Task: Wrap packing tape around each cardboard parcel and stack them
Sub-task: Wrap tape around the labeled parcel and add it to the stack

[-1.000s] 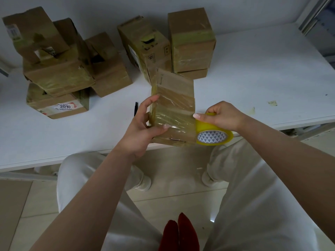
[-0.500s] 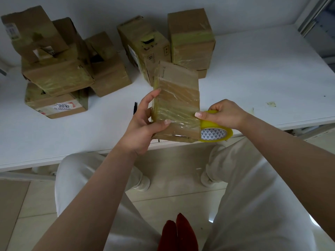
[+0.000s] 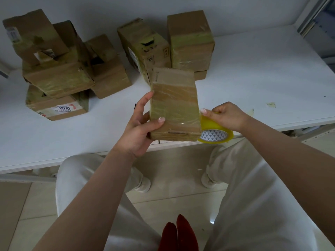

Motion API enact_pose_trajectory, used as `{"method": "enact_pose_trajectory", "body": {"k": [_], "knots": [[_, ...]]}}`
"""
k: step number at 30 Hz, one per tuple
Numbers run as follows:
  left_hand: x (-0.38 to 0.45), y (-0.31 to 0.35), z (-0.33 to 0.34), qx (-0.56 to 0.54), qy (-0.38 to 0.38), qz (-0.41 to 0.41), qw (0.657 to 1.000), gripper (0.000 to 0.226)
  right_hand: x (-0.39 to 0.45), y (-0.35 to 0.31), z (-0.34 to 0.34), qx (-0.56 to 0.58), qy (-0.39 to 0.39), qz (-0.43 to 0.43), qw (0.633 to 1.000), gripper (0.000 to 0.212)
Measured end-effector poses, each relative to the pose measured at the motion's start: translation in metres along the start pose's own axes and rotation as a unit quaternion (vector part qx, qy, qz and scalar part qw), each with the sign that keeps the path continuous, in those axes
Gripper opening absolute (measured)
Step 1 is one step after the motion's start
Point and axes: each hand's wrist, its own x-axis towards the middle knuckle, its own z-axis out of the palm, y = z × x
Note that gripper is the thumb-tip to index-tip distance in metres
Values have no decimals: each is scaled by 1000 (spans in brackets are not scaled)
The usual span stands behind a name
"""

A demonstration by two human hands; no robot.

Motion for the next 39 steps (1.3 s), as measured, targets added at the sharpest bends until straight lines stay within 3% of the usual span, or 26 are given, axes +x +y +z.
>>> {"method": "enact_pose_trajectory", "body": {"k": [4,8,11,14,17,20,23,26,29,32,35,39], "knots": [[2,-15,4,-63,-3,-19,998,77,3,-3,-2,7,-30,6,999,103],[4,-34,13,-146,14,-40,988,74,-5,-10,-3,59,-47,8,997,61],[5,-39,18,-153,23,-60,986,74,-4,-5,1,99,-34,7,995,78],[6,-46,14,-17,3,-110,994,80,0,1,2,84,-41,11,996,107],[5,-44,12,192,-1,-145,971,94,-1,-4,4,44,-37,11,998,94],[2,-30,20,370,11,-137,919,75,-3,-15,5,-52,-6,4,999,73],[0,-19,34,366,15,-101,925,65,-3,-33,8,-119,20,-16,993,69],[-3,-15,49,385,13,-26,922,81,-3,-50,12,-185,34,-44,981,71],[0,-22,51,468,-3,-8,884,98,-5,-66,17,-237,41,-59,969,66],[3,-28,55,542,30,-11,840,106,-5,-80,22,-269,22,-82,959,44],[4,-32,47,542,75,-9,837,108,-2,-85,19,-194,-83,-83,974,47],[2,-25,30,517,75,-24,852,94,-4,-76,6,26,-175,-62,982,47]]}}
